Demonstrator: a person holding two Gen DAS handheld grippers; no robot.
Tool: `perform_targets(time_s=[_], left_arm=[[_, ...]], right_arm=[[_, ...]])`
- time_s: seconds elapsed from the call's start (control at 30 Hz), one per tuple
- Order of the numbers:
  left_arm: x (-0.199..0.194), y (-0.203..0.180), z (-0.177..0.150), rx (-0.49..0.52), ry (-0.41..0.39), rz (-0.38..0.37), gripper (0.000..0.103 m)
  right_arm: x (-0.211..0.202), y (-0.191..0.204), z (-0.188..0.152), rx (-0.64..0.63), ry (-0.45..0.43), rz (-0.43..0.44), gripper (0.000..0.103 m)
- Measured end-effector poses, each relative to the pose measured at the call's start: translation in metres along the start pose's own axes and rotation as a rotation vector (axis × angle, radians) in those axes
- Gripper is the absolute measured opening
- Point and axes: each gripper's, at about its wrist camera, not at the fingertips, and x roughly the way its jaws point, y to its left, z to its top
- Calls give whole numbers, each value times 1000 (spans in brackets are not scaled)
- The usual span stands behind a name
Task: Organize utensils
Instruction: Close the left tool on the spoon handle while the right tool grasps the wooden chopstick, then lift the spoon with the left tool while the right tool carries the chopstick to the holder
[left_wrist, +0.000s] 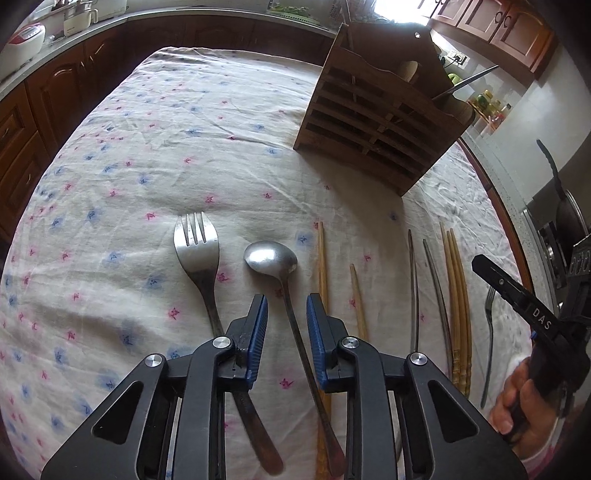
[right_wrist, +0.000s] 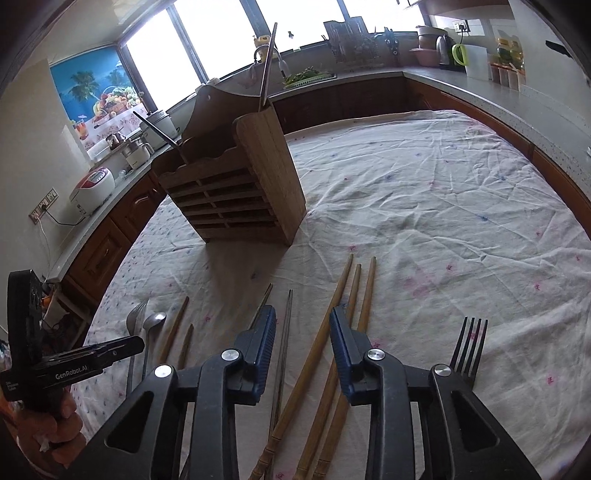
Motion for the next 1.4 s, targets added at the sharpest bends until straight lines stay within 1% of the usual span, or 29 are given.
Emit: perform_targets(time_s=[0.13,0.2,0.37,0.4,0.5,0.57,0.67,0.77,0.8,0.83,0.9,0.97,1.2,1.4], left_arm=[[8,0,1,5,15,-4,18],[11,-1,2,6,21,-7,15],[16,-2,6,10,24,-14,15],[17,-1,7,10,25,-17,15],[20,-2,11,12,21,-18,12],[21,0,12,4,13,-14,7],[22,1,12,0,-1,-19,6],[21,-2,11,19,-9,-9,6],[21,-2,11,21,-9,-9,6],[21,-1,11,17,-6,-14,5],[19,1,12,6,-2,-29,4],[14,1,11,4,-11,-32,2],[-14,-2,11,6,-70,-57,2],[-42,-6,10,11,-128,-86,2]], right_arm=[[16,-4,6,6,24,-15,23],[25,-7,8,13,42,-20,22],[46,-15,15,35,80,-43,20],[48,-17,17,36,75,-47,18],[54,-16,24,22,78,-64,16],[59,-13,28,-3,82,-84,15],[64,0,29,-95,88,-154,15],[66,12,24,-180,77,-225,13],[66,13,23,-184,74,-225,9],[65,12,23,-173,73,-214,8],[61,7,24,-128,71,-166,7],[54,2,24,-96,61,-139,7],[21,5,28,-31,1,-53,6],[-13,8,32,-13,-55,-9,5]])
